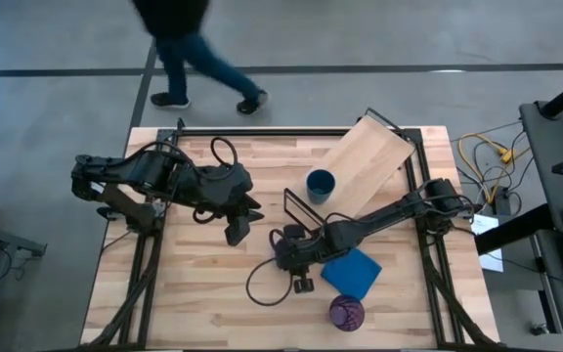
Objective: Stack small to large cups/mugs on shelf
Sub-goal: Put the purple mug on the shelf
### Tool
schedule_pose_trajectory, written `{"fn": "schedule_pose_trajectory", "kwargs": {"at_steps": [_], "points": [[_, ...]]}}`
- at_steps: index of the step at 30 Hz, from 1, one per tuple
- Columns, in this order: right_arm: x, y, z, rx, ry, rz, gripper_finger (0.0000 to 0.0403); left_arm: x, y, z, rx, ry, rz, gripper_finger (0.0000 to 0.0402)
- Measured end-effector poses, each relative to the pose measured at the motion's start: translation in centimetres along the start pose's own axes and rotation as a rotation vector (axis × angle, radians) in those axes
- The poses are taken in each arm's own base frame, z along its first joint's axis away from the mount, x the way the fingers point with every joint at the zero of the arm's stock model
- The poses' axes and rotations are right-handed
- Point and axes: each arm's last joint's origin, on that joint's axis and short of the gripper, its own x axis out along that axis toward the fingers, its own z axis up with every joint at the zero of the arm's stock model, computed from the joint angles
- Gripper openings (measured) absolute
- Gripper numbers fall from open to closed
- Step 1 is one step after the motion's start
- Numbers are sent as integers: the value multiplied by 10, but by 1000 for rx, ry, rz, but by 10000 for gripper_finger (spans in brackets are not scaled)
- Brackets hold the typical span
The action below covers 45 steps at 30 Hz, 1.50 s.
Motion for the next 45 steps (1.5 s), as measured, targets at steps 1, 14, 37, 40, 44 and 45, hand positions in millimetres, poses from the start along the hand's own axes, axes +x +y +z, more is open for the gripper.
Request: {"fn": "schedule_pose_trajectory", "kwargs": {"at_steps": [1, 14, 37, 40, 44, 45], "points": [[0, 0, 0, 0, 0, 0, 61, 0, 0, 0, 0, -1, -1, 114], [-6, 3, 10, 11, -39, 34, 31, 0, 0, 0, 0, -5, -3, 114], [-127, 44, 81, 131, -142, 133, 31, 0, 0, 0, -1, -3, -3, 114], [-136, 49, 77, 172, -88, 126, 31, 0, 0, 0, -1, -3, -3, 114], [-143, 53, 62, 237, 56, 47, 31, 0, 0, 0, -1, -3, -3, 114], [-144, 54, 59, 264, 85, 37, 31, 0, 0, 0, -1, -3, -4, 114]]}}
